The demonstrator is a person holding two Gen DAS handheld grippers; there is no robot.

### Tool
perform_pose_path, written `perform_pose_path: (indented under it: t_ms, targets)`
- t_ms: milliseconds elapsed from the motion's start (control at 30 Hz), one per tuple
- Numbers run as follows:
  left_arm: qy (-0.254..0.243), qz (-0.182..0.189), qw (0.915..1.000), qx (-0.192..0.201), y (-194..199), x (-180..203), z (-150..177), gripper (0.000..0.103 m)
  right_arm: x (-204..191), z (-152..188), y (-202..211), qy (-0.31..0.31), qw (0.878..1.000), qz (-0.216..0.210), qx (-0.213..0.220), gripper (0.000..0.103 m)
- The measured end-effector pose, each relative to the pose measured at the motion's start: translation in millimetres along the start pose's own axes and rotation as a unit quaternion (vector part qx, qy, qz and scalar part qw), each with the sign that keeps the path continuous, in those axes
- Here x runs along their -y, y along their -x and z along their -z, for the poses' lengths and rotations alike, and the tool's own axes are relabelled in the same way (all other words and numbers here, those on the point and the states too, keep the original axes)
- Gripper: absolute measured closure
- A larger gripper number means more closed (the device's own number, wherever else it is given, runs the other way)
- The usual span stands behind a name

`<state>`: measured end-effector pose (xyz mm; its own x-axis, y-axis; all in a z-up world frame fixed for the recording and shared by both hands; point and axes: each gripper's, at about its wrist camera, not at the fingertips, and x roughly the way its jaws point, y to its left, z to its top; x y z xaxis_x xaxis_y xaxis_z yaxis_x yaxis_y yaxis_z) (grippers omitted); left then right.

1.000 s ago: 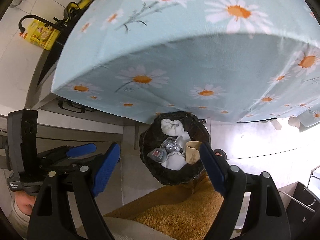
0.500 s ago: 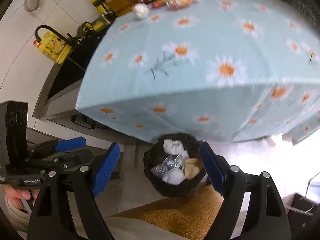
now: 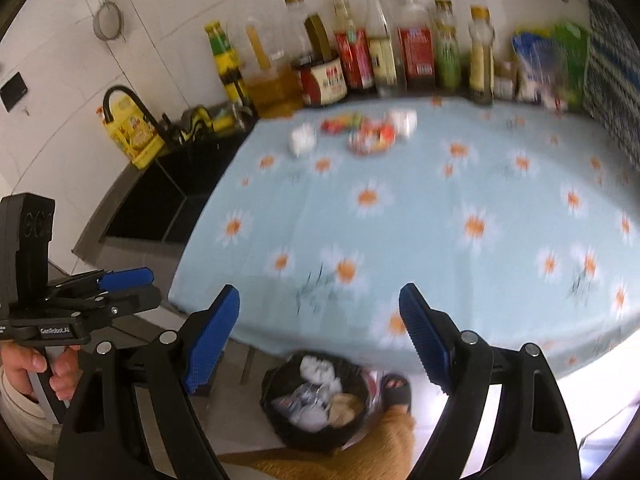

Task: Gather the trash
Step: 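Raise both open tools back up over the tablecloth, then grasp the white plastic bundle with the left tool while the right tool grasps the tissue ball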

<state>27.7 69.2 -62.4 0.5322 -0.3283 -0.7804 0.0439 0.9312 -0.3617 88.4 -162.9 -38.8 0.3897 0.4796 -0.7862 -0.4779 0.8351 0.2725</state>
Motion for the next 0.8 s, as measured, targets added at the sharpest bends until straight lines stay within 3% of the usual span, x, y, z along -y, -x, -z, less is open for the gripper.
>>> perform_pose_path:
  t_ms: [67, 133, 367, 433, 800]
  targets:
    - [-0.002, -0.015, 0.9998, 0.012, -1, 4, -12, 0.04, 7, -18, 2, 0.009, 1.0, -0.005, 0.014, 0.015]
    - [0.011, -0.026, 0.9995, 0.016, -3, 5, -25, 0.024, 15, -37, 2, 0.02, 0.999, -0.01, 0.027, 0.011]
    - [0.026, -0.064, 0.9974, 0.023, -19, 11, -66, 0.022, 56, -96, -18, 0.022, 0.998, -0.034, 0.041, 0.009]
    - [0.037, -0.075, 0.9962, 0.025, -25, 11, -76, 0.017, 68, -107, -29, 0.016, 0.998, -0.047, 0.035, 0.009]
    - [0.092, -0.103, 0.9903, 0.015, -75, 17, -120, 0.017, 127, -161, -103, 0.017, 0.996, -0.088, 0.003, 0.009]
